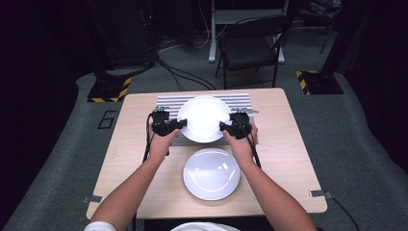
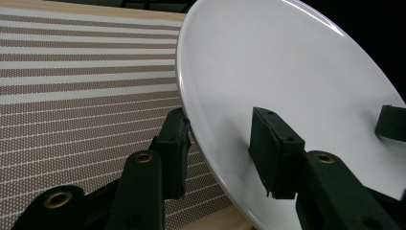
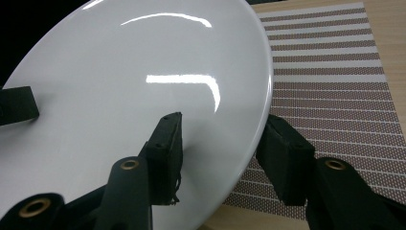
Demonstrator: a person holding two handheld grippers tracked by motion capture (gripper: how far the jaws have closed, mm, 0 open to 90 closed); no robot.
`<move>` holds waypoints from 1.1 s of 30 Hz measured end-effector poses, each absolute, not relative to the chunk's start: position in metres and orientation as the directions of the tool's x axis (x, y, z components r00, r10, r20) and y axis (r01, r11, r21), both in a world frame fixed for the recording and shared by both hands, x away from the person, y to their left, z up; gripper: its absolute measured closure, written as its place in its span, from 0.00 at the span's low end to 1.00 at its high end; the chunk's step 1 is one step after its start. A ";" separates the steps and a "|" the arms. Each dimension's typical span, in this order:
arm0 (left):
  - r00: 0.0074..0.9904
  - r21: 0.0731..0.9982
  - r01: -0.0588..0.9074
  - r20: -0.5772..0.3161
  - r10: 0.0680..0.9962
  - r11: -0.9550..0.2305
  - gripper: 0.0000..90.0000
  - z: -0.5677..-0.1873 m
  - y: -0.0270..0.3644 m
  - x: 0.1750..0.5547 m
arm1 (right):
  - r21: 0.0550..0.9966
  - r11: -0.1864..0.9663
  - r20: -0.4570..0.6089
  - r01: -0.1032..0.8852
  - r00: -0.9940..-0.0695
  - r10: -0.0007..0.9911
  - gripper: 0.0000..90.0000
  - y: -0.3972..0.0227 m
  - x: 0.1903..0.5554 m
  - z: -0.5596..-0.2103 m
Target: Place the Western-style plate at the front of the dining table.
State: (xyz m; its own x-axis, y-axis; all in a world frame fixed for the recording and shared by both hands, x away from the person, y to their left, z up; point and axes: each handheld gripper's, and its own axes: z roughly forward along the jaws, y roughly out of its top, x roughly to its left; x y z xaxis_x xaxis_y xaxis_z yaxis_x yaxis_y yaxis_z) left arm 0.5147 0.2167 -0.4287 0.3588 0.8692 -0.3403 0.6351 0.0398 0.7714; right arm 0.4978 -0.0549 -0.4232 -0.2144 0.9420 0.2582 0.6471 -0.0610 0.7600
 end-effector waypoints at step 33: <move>0.328 0.756 0.651 -0.353 0.876 0.061 0.65 -0.443 0.223 0.535 | 0.758 -0.023 0.227 0.652 -0.230 0.946 0.58 -0.047 0.523 -0.433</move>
State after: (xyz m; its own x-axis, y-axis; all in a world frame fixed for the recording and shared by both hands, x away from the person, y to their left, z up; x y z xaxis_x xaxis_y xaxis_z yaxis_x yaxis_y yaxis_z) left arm 0.5352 0.2229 -0.4433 0.3277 0.8763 -0.3531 0.6512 0.0613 0.7565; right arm 0.5230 -0.0474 -0.4327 -0.2300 0.9464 0.2267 0.6517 -0.0232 0.7582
